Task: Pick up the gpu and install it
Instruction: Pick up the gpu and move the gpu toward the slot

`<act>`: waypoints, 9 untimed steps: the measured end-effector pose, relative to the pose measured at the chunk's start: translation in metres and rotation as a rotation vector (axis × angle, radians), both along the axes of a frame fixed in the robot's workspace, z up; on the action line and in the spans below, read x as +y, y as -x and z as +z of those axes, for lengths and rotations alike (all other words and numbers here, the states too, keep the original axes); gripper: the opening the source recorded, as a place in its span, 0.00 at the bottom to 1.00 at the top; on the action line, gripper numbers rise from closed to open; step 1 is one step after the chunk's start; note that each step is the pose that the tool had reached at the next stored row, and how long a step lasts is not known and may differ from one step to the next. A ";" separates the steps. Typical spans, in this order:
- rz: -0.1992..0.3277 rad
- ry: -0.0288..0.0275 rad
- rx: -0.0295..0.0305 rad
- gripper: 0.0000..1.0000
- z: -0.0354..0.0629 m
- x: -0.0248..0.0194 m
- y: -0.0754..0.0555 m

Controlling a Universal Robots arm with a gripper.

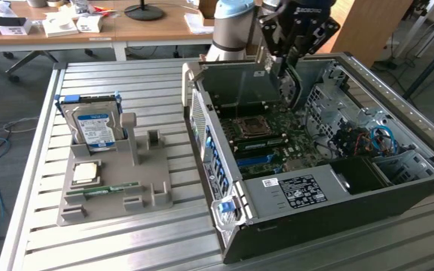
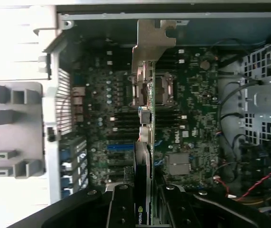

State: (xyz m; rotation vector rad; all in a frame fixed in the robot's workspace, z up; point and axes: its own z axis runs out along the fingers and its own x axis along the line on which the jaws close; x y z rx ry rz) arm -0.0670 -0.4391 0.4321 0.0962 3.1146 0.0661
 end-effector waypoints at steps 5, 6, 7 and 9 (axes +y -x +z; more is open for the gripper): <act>0.000 -0.0003 0.0000 0.26 0.0000 0.0000 -0.019; 0.000 -0.0003 0.0000 0.26 0.0000 0.0000 -0.023; 0.000 -0.0003 0.0000 0.26 0.0000 0.0000 -0.027; 0.000 -0.0004 0.0001 0.26 0.0000 0.0000 -0.035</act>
